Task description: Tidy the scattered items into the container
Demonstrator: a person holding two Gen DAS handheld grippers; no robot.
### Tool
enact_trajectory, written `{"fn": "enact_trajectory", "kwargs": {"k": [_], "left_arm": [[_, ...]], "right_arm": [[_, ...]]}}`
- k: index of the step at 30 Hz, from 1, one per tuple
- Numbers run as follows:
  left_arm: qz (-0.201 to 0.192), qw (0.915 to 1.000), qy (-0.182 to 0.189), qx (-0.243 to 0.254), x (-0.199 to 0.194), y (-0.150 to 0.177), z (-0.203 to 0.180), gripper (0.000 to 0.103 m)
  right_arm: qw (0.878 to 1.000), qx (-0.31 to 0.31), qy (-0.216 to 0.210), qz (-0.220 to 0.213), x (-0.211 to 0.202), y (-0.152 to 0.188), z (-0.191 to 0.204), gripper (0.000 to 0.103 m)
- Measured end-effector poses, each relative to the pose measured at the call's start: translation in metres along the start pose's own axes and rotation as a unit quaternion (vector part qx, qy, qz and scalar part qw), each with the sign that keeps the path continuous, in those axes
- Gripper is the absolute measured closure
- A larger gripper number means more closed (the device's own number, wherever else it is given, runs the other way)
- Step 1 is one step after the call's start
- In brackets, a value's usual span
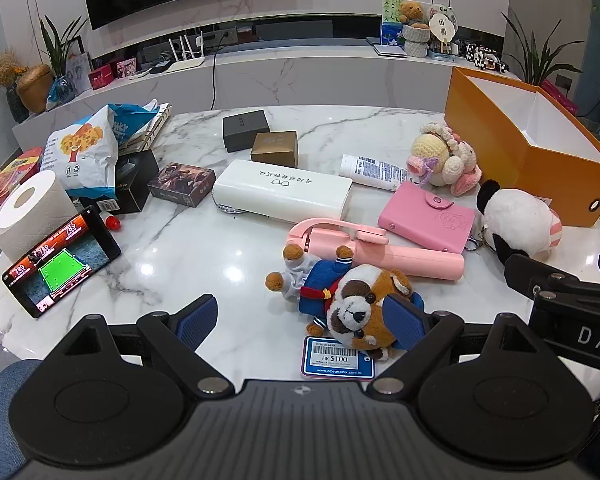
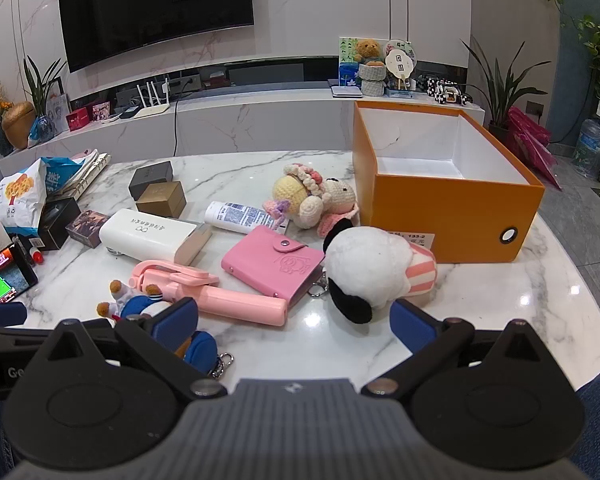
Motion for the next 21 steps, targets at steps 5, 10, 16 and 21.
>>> {"fn": "enact_trajectory", "kwargs": {"k": [5,10,16,21], "left_arm": [[0.0,1.0,-0.001,-0.001,-0.0002,0.0,0.0,0.0],[0.0,1.0,-0.001,-0.001,-0.0003,-0.0001,-0.0002,0.0],[0.0,1.0,-0.002,-0.001,0.0,0.0,-0.0001,0.0],[0.0,1.0,-0.002,0.0,-0.0012,-0.0005,-0.0005,0.0]], "right_arm": [[1.0,0.0,0.0,0.0,0.0002,0.0005,0.0003,0.0],[1.0,-0.001,0.0,0.0,0.0002,0.0004,0.0003,0.0],[1.0,-0.001,0.0,0.0,-0.0001,0.0003,0.0005,0.0],[1.0,-0.002,0.001,-0.001,-0.0003,0.001,0.0008,0.0]]}}
Point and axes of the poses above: each gripper's, at about its wrist camera, not at the fingertips, and x roughly the way its jaws point, z to its left, y to its underside, the point moved 6 cm from there along x, roughly the way its jaws point, and after that the axes turned 6 degrees about z, right-handed, at the moved point
